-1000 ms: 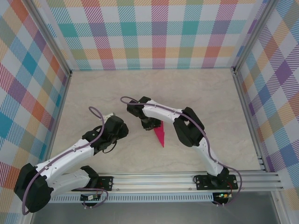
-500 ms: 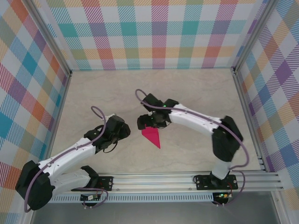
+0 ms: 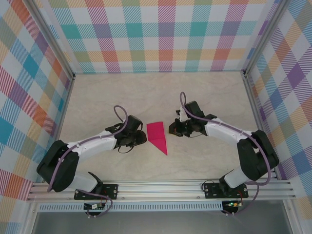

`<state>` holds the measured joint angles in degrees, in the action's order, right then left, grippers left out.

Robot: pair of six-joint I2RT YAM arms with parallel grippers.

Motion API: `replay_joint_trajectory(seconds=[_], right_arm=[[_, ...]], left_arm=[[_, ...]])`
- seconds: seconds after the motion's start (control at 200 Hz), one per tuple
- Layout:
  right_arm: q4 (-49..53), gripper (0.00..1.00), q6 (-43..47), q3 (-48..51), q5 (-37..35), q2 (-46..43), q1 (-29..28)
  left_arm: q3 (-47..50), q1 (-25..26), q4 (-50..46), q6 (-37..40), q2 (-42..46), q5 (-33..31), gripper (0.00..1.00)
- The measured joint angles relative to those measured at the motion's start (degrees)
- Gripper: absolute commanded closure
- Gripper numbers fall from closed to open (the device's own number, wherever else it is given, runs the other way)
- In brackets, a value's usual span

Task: Fold a paper plane with a square sheet of paper (pick it up from the middle)

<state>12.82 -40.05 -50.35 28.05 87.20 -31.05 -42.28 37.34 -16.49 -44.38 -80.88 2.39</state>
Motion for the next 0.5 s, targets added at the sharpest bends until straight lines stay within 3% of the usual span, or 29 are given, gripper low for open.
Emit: replay_joint_trajectory(seconds=[0.245, 0.5], right_arm=[[-5.3, 1.0, -0.3, 0.1, 7.0, 5.6, -0.1], [-6.0, 1.0, -0.2, -0.9, 9.4, 11.3, -0.9]], left_arm=[[-0.7, 0.0, 1.9, -2.8, -2.0, 1.7, 0.63], [-1.0, 0.0, 2.0, -4.3, -3.8, 2.7, 0.63]])
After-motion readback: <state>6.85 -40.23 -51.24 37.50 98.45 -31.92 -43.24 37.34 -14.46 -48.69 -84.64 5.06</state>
